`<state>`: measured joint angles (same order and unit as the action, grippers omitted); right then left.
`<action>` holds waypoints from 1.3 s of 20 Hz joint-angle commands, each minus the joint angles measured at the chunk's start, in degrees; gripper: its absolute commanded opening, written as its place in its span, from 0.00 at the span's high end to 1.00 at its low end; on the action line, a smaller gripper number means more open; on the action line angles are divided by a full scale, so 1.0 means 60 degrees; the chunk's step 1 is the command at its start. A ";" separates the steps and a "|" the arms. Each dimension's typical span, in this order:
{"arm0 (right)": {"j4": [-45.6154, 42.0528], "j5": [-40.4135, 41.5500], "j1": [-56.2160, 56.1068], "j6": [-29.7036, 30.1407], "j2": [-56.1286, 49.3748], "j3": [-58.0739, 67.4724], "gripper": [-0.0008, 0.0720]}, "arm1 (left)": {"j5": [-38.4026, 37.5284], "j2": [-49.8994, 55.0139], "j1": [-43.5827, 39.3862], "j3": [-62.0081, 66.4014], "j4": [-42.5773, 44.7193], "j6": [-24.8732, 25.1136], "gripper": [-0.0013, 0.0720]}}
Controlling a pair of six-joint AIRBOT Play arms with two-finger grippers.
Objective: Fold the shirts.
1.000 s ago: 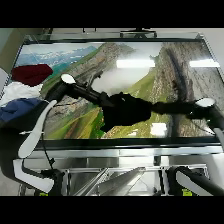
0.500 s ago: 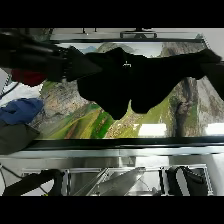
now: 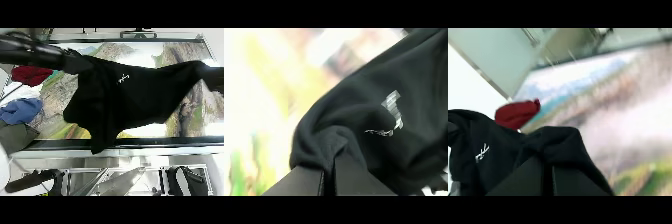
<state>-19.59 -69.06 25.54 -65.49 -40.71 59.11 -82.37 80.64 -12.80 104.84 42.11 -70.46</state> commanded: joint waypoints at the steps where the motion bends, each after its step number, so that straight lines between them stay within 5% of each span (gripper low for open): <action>1: -0.0419 0.0572 -0.0007 0.0288 -0.1963 -0.2051 0.95 | 0.0641 0.2069 0.0565 -0.0874 0.0219 0.0699 0.87; 2: -0.0408 0.1311 -0.0007 0.0823 -0.2750 -0.2677 0.95 | 0.1140 0.2798 0.0710 -0.0860 0.0222 0.0852 0.56; 3: -0.0342 0.2317 -0.0007 0.1457 -0.3515 -0.3140 0.95 | 0.1654 0.3450 0.0882 -0.0659 0.0219 0.0845 0.37; 4: -0.0277 0.3293 -0.0004 0.2051 -0.4342 -0.3326 0.92 | 0.1953 0.4069 0.1082 -0.0280 0.0215 0.0772 0.00; 6: 0.0259 0.3814 0.0131 0.3034 -0.6040 -0.2936 0.42 | 0.1443 0.5060 0.1599 0.0670 0.0229 -0.0015 0.01; 7: 0.0346 0.3381 0.0240 0.3260 -0.6594 -0.2550 0.36 | 0.0703 0.5304 0.1851 0.1020 0.0244 -0.0397 0.01; 10: -0.0437 0.1854 0.0379 0.3512 -0.7311 -0.1231 0.36 | -0.1574 0.5457 0.2386 0.1169 0.0240 -0.1453 0.02; 14: -0.1745 0.0674 0.0335 0.2492 -0.7176 -0.0747 0.35 | -0.2186 0.4317 0.2106 -0.1770 0.0885 -0.1668 0.02; 18: -0.2069 -0.0160 -0.0171 0.1767 -0.7133 -0.2255 0.35 | -0.1126 0.2189 0.1264 -0.6149 0.1865 -0.1333 0.02; 22: -0.2058 0.1169 -0.0845 0.1949 -0.7151 -0.3508 0.35 | 0.1089 0.0688 0.0543 -0.9515 0.1705 -0.1330 0.04; 26: -0.1796 0.2051 -0.1410 0.1945 -0.7147 -0.3490 0.35 | 0.3738 0.0546 -0.0233 -1.0469 0.0918 -0.1228 0.04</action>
<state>-30.76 -61.30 19.44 -53.60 -83.53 39.31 -72.49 85.52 -11.16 47.92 50.13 -78.41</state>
